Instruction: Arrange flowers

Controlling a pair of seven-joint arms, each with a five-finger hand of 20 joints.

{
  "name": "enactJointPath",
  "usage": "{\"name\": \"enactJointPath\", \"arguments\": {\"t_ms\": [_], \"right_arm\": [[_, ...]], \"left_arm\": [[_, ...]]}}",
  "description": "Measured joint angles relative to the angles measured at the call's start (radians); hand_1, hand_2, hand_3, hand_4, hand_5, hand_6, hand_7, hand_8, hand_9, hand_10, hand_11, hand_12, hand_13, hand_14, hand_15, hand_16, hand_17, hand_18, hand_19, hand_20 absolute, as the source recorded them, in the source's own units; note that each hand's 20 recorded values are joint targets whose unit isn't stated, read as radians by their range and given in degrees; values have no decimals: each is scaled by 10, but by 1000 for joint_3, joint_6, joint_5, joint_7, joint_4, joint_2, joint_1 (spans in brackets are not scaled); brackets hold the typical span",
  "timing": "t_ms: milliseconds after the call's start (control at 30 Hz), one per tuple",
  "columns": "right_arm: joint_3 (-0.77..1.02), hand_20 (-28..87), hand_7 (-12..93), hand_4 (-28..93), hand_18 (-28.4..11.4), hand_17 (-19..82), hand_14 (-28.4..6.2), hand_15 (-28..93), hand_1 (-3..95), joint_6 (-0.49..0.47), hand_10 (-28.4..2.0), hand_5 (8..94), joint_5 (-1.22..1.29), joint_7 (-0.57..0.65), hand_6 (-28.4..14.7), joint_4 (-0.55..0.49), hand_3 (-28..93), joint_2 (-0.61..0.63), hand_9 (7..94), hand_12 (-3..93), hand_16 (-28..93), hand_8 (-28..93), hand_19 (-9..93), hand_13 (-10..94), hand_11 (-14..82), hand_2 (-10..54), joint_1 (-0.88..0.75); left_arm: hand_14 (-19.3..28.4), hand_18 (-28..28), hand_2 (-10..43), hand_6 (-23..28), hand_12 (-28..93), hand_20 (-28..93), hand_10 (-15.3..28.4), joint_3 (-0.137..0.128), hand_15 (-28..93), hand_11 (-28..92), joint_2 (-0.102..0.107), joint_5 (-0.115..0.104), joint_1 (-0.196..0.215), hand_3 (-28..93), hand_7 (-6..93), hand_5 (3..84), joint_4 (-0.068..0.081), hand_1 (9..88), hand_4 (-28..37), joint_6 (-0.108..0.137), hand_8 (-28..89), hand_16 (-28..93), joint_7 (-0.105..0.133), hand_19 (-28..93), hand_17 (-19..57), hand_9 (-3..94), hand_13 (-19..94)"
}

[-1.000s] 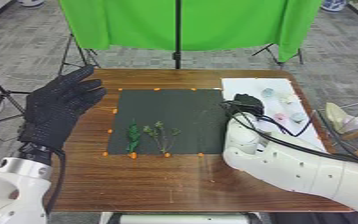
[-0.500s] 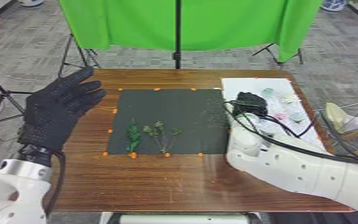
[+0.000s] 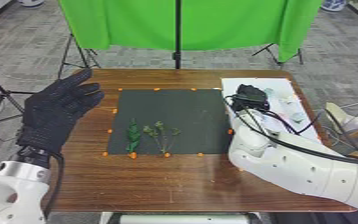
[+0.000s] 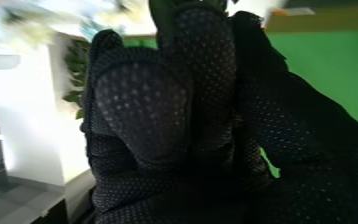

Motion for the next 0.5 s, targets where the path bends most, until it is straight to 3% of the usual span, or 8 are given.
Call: {"name": "enactJointPath", "arguments": {"t_ms": [133,267,500], "right_arm": [[22,-107,206,-283,-196,425,-55,607,555,-27,-97,900,-14,-16,-30,-49,732,-16,937,237,201,123,932,903,343,-95,0],[103,-94,206,-280,-200,424,-55,614,554,-111,-98,899,-10,-32,-31,-77,734,-71,937,234,200,128,932,902,349,-95,-36],[137,-78,212,-259,-203,422,-57,626,542,-170,-101,895,12,-38,-33,-94,734,-176,937,230,199,134,932,899,364,-95,-103]], "left_arm": [[284,282,80,125,110,20,229,-8,554,328,0,0,6,783,129,414,-6,221,-226,7,-85,-112,-2,620,-97,346,240],[284,281,81,126,110,19,229,-9,554,328,0,1,7,782,129,414,-9,221,-226,10,-84,-112,-6,620,-97,346,240],[284,282,80,125,110,19,229,-10,554,327,-4,5,0,784,129,414,-9,221,-223,9,-84,-112,-31,621,-97,346,240]]}}
